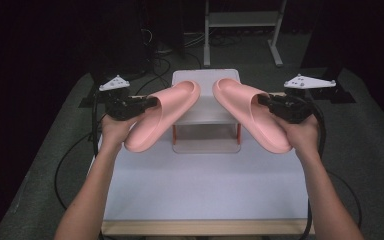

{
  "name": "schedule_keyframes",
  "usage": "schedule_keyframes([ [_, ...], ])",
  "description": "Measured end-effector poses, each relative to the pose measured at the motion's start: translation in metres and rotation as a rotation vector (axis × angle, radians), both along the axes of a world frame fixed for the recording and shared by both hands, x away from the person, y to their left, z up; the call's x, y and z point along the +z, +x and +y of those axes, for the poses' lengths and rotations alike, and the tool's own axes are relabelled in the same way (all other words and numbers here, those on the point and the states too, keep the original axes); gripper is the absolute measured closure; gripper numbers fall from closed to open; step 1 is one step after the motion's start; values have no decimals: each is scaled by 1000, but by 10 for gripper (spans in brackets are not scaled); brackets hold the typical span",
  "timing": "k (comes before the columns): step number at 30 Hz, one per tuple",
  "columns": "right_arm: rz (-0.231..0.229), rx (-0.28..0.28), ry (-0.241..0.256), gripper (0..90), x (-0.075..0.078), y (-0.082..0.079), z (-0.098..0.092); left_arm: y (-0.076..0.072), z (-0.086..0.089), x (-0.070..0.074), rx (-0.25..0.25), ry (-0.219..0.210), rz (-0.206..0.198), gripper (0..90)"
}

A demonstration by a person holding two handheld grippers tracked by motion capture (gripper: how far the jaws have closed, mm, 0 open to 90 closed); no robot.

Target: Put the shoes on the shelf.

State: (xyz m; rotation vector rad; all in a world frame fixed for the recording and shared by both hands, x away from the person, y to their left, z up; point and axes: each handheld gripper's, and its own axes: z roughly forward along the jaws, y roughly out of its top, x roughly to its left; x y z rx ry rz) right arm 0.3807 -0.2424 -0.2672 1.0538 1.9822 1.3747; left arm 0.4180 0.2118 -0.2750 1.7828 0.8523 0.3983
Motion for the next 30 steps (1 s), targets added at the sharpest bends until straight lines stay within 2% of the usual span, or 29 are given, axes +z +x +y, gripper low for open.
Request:
schedule_keyframes([
  [4,4,-10,-12,824,2,8,3,9,-3,2,6,0,7,789],
  [9,15,-15,5,824,2,15,7,18,-7,4,16,9,17,788],
  [15,18,-26,1,823,2,23,13,25,-10,4,18,7,24,787],
  [30,32,-76,17,822,2,44,12,43,-20,13,43,7,25,786],
])
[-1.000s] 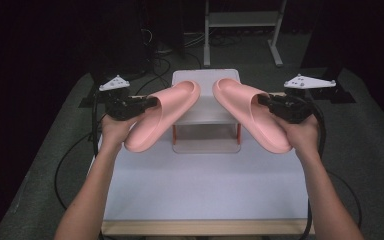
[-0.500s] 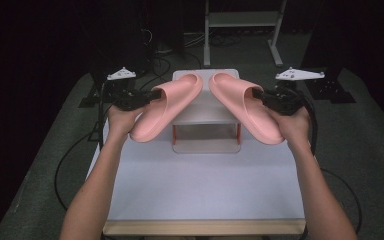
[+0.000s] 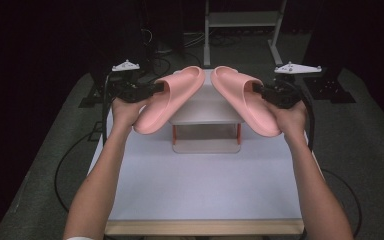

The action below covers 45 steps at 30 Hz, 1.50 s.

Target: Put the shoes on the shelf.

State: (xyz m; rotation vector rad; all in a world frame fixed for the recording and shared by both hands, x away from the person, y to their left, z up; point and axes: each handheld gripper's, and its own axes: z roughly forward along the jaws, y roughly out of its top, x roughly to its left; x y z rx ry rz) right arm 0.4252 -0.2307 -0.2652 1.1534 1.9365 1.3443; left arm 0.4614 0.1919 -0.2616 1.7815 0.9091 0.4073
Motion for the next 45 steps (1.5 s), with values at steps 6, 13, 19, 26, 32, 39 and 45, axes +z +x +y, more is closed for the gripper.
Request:
schedule_keyframes([
  [6,12,-26,11,822,0,9,0,8,-5,2,14,6,9,785],
  [13,25,-35,2,821,-3,16,4,16,-10,3,17,24,15,784],
  [19,33,-45,-9,819,-4,23,6,24,-13,3,27,31,21,783],
  [26,35,-68,-9,819,-4,30,12,33,-20,-1,40,35,32,783],
  [32,59,-81,-13,818,-10,37,15,38,-21,-5,64,38,47,773],
  [39,68,-79,2,812,-13,41,20,41,-22,-7,76,25,54,769],
  [45,77,-77,5,810,-15,44,22,44,-22,-8,85,18,66,767],
])
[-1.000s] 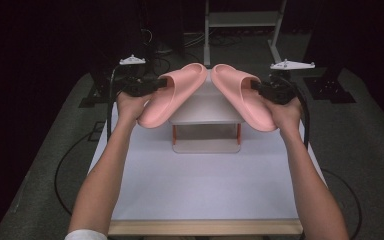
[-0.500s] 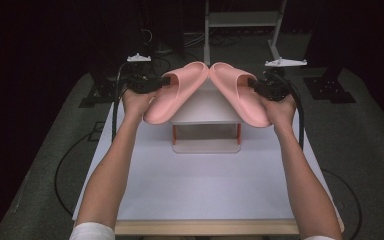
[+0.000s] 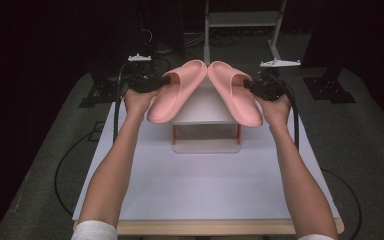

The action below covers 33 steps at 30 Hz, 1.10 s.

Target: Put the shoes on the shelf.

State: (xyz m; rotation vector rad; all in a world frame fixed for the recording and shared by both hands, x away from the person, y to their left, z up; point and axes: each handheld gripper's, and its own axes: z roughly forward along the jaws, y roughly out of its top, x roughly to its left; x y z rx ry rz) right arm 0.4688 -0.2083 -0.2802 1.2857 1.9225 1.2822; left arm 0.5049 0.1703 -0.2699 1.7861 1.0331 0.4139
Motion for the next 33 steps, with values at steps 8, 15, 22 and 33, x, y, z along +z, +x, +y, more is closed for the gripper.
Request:
schedule_keyframes([
  [8,15,-5,14,794,0,2,0,3,-4,-3,6,-17,13,751],
  [15,23,-8,6,784,0,5,2,5,-11,-3,-1,-4,17,740],
  [22,37,-13,12,764,0,7,3,7,-17,-4,2,-5,24,721],
  [33,43,-16,6,735,-3,7,6,6,-21,-9,6,4,37,696],
])
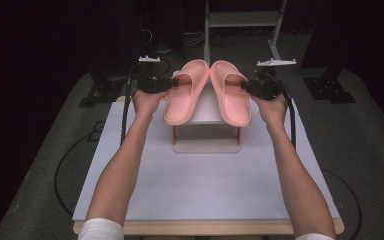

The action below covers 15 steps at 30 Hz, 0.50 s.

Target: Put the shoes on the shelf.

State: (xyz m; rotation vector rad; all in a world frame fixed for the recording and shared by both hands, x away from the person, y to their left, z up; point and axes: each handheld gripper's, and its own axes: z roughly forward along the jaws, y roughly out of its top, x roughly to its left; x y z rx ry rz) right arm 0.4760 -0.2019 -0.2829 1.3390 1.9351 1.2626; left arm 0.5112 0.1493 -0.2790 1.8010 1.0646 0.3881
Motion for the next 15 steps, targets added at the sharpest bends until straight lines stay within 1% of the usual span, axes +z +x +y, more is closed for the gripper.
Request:
schedule_keyframes([
  [9,8,5,-2,722,-2,2,6,0,0,-1,11,-2,3,685],
  [15,15,8,-9,702,-3,3,10,-1,-2,-2,10,8,9,668],
])
